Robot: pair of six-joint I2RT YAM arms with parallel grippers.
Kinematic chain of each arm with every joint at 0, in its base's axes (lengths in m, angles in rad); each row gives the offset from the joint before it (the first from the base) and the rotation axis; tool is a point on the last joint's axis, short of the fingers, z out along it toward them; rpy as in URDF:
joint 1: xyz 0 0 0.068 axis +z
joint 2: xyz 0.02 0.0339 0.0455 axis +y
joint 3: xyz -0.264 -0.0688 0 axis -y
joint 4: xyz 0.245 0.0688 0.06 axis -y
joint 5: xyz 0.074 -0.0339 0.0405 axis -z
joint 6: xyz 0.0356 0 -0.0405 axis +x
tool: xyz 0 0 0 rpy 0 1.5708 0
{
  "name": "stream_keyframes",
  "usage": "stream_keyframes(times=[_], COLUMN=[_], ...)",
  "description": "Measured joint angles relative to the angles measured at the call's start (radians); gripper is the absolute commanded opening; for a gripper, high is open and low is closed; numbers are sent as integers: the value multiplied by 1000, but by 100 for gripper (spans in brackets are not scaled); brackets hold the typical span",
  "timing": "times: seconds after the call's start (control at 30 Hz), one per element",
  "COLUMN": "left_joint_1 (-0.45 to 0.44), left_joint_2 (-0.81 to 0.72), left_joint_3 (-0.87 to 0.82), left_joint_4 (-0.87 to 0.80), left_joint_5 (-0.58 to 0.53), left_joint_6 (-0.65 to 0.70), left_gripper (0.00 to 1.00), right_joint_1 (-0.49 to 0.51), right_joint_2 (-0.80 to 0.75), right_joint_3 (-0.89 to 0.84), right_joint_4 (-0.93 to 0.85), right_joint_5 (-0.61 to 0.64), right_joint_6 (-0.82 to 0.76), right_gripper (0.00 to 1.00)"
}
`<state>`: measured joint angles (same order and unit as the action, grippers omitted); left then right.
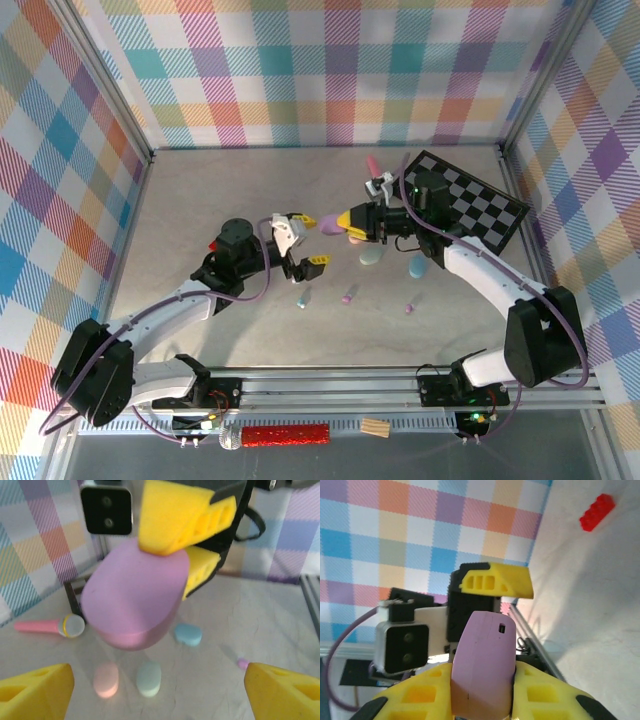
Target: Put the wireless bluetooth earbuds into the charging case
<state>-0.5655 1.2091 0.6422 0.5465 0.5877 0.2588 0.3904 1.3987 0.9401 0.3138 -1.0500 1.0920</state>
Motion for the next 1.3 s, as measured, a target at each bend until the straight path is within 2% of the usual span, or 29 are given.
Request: stream_keyframes(times=[0.23, 0.5, 0.77, 1.3], left_joint_1=[3, 3, 3, 6], left_joint_2=[134, 232, 247, 272], left_joint_3=[-17, -17, 13, 47], left_joint_4=[419, 657, 718, 721], left_joint_5=[54, 112, 166, 183], left_joint_6=[-204, -291, -303, -324], left_gripper=[80, 76, 64, 44], right_joint_1=[-5, -5, -5, -5], right_joint_2=[14, 61, 90, 106], right_joint_3=[-14, -52, -68, -77], right_joint_4=[363, 659, 776, 819], right_joint_5=[-90, -96, -94, -96], right_joint_6=[348, 640, 749, 779], right_gripper=[3, 0, 0, 0])
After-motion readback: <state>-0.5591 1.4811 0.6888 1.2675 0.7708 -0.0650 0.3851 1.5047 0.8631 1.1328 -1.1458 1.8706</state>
